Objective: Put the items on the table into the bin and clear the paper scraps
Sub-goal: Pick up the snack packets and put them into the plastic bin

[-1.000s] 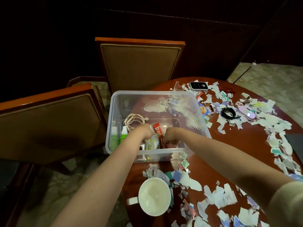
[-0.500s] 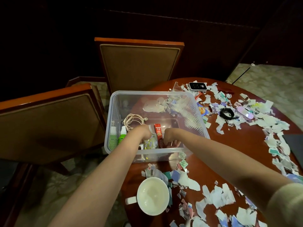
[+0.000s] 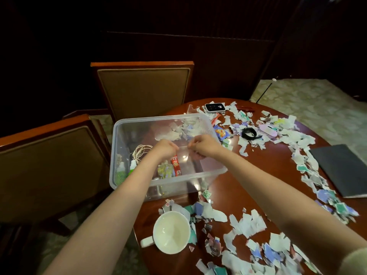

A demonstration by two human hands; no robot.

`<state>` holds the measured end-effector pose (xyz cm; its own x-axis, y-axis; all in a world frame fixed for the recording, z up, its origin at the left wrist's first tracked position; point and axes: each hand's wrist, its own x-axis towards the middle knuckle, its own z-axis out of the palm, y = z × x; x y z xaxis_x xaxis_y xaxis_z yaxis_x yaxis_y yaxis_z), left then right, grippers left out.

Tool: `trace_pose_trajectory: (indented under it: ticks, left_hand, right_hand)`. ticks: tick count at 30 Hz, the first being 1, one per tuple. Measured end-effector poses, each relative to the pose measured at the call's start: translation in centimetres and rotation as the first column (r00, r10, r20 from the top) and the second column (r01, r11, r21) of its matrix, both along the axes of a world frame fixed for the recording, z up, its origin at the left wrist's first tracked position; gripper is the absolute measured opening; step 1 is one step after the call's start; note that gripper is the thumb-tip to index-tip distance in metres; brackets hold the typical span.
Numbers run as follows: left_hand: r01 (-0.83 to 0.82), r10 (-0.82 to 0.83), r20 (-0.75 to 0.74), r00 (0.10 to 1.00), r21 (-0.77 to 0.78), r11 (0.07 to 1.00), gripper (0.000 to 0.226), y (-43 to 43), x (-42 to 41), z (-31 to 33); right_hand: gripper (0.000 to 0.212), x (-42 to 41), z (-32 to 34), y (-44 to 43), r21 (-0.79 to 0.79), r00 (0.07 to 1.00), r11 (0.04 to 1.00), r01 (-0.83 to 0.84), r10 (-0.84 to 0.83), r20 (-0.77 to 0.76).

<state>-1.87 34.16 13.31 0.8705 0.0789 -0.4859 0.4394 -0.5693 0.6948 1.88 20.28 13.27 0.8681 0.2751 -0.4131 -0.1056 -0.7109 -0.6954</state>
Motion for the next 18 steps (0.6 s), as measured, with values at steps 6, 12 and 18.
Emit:
trace_pose_trajectory:
  ticks: [6, 12, 18]
  left_hand:
    - [-0.056, 0.069, 0.079, 0.994, -0.157, 0.986, 0.025, -2.1, -0.1, 2.0]
    - [-0.038, 0.093, 0.220, 0.971, -0.244, 0.969, 0.019, -5.4, -0.9, 4.1]
    - [0.047, 0.050, 0.319, 0.946, -0.289, 0.956, 0.018, -9.8, -1.3, 5.8]
  right_hand:
    - [0.024, -1.4, 4.6, -4.8, 0.363, 0.937, 0.865, 0.348, -0.333, -0.105]
    - [0.023, -2.9, 5.4, -9.7, 0.489, 0.842, 0.700, 0.520, -0.516, -0.158]
    - [0.018, -5.0, 5.2, -14.0, 0.465, 0.814, 0.681, 0.566, -0.552, -0.182]
